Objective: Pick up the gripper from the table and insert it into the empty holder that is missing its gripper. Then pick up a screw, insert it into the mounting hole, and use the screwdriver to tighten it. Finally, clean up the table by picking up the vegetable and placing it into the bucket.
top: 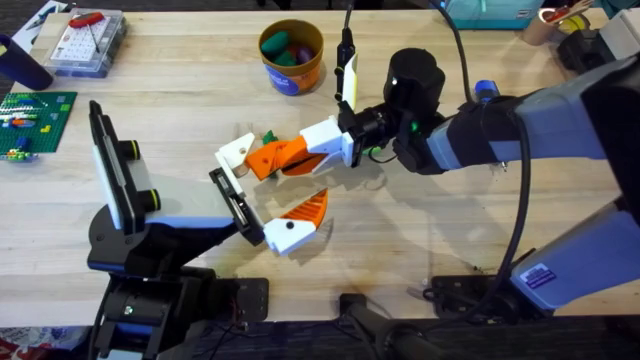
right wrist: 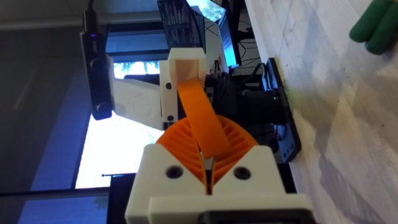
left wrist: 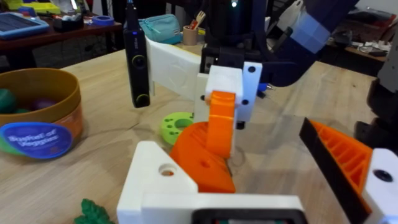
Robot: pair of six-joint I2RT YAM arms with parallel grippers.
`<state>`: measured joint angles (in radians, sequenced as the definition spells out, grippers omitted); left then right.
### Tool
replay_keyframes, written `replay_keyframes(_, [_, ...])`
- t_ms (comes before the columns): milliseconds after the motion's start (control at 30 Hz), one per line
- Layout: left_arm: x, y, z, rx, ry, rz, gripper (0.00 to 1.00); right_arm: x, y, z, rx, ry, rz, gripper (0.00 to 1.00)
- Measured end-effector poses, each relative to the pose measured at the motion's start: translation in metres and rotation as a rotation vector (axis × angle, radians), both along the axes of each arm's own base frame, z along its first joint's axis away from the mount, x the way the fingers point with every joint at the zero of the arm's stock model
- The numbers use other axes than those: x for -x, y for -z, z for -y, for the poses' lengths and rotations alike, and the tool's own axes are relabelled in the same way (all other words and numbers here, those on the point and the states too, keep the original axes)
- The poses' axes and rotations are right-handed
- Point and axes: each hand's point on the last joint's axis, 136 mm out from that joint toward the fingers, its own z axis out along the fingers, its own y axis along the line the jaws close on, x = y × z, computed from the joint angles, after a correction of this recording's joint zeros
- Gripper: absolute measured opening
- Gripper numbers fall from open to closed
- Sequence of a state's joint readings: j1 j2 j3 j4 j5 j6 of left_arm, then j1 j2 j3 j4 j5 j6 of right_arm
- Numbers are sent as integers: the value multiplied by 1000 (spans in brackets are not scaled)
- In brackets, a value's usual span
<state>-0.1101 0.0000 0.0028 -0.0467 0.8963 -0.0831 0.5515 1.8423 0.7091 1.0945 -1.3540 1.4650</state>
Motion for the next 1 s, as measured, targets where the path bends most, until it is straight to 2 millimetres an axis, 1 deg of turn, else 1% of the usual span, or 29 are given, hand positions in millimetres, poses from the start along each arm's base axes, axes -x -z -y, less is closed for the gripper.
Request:
replay_keyframes(100, [-2, 3, -1, -2, -12, -16, 990, -1, 2, 1, 12, 2, -25, 17])
replay_keyframes(233, [-1, 3, -1, -2, -6, -20, 990, 3, 1, 3, 35, -19, -90, 17])
replay_keyframes(400, [0, 3, 0, -2, -1, -20, 990, 3, 1, 5, 45, -26, -120, 17])
replay_keyframes(733, [1, 1, 0, -1, 3, -9, 990, 1, -12, 6, -12, -27, -29, 17])
replay_keyframes(1000, [1, 1, 0, -1, 6, -11, 990, -1, -13, 7, -16, -21, -24, 17])
